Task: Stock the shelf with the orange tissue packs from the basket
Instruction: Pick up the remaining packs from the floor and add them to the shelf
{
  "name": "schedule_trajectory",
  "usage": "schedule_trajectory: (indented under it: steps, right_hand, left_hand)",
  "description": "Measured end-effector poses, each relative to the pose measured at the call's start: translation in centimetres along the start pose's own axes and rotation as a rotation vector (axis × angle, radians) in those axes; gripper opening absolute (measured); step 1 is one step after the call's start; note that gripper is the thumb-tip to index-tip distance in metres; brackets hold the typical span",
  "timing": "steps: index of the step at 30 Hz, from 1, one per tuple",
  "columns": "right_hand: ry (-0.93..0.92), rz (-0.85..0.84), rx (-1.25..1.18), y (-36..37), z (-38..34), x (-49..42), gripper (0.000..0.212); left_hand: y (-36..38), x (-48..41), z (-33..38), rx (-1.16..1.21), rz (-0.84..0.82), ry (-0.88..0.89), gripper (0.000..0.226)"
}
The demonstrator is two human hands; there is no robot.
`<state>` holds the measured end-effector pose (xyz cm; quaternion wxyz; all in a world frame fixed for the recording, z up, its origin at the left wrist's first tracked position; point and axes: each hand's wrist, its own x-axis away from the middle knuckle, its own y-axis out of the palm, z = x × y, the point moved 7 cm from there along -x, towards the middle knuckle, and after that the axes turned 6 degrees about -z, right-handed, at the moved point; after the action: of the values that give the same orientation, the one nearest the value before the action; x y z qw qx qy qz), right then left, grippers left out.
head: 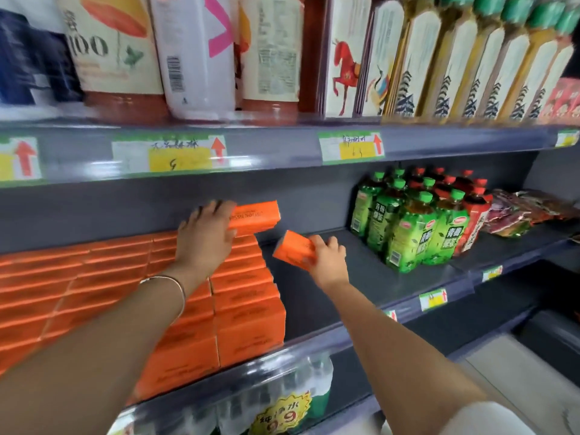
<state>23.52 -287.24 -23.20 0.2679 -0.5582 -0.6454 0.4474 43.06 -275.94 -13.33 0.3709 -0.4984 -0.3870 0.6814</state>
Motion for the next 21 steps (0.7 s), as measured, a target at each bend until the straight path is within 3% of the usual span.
schedule_trajectory:
  steps: [7, 13, 21]
  right_hand:
    - [-0.068, -0.107, 0.099, 4.4, -2.5, -8.7, 0.053]
    - [-0.140, -0.104, 0.064, 7.8, -4.8, -13.1, 0.048]
    - [0.049, 0.070, -0.162, 8.1, -3.6, -14.1, 0.047]
  left_hand:
    - [3.0, -4.3, -1.6, 0.054, 0.015, -0.004, 0.048]
    - [5.3, -6.2, -2.8, 0.021, -0.015, -0.008, 0.051]
    - [6.7, -7.3, -3.9, 0.047, -0.061, -0.028, 0.051]
